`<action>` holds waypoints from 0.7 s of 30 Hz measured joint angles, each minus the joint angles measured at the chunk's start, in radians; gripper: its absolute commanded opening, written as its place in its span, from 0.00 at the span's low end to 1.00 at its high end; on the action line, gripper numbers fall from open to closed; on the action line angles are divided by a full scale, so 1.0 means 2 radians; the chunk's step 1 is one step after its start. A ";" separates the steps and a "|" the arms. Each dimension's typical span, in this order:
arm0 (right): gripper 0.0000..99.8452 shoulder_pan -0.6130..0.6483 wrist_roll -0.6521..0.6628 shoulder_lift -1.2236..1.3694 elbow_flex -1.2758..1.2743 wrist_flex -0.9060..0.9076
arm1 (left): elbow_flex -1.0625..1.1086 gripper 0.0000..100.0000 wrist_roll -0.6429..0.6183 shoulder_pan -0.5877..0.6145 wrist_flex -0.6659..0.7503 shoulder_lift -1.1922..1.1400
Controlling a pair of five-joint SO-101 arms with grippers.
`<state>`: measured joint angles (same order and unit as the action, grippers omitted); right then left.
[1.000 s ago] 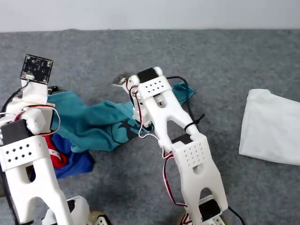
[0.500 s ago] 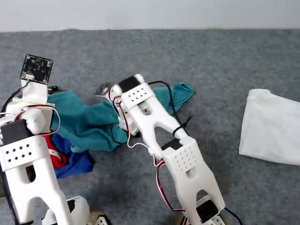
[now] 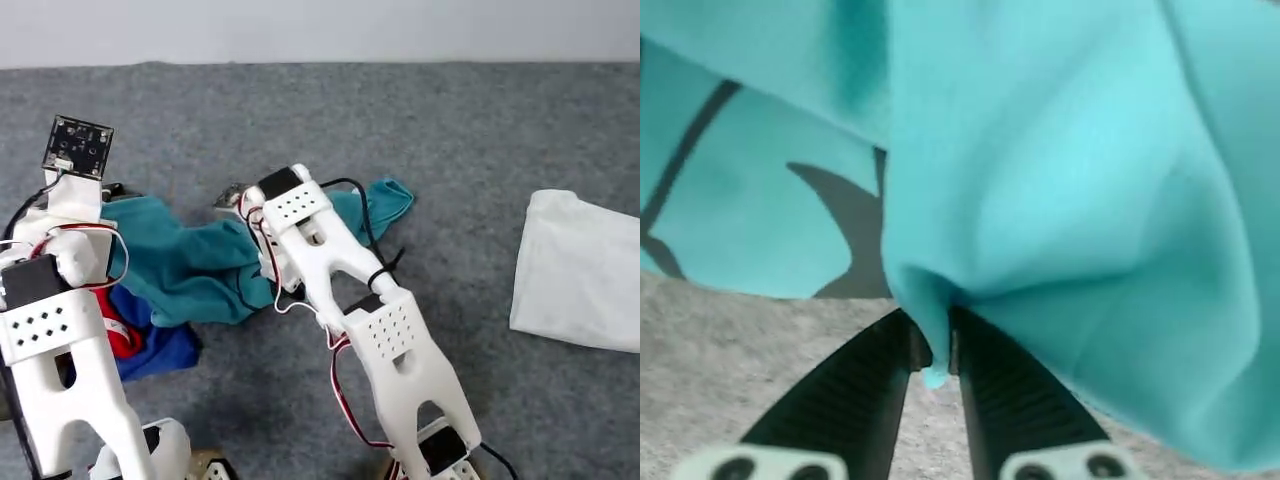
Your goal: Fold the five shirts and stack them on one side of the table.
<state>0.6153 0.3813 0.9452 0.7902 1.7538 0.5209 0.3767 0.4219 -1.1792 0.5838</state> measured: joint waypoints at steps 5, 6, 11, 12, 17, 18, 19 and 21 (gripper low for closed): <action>0.01 -0.034 0.020 -0.050 -0.001 0.000 | 0.000 0.01 0.000 0.000 0.000 0.002; 0.01 -0.044 0.030 -0.071 -0.001 0.000 | 0.000 0.01 0.000 0.000 0.000 0.007; 0.01 -0.097 0.091 -0.196 -0.001 0.000 | -0.025 0.01 0.000 0.000 0.000 0.051; 0.01 -0.108 0.105 -0.225 -0.001 0.000 | -0.033 0.01 0.000 -0.005 0.000 0.059; 0.01 -0.155 0.167 -0.354 -0.001 0.000 | -0.071 0.01 0.000 -0.050 0.000 0.102; 0.01 -0.166 0.177 -0.377 -0.001 0.000 | -0.082 0.01 0.000 -0.064 0.000 0.110; 0.01 -0.176 0.186 -0.399 -0.001 0.000 | -0.094 0.01 0.000 -0.077 0.000 0.117; 0.01 -0.197 0.205 -0.441 -0.001 0.000 | -0.121 0.01 0.000 -0.099 0.000 0.127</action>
<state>0.2209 0.7910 0.0629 0.7887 1.7538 0.2785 0.3767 0.2240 -1.1792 0.8385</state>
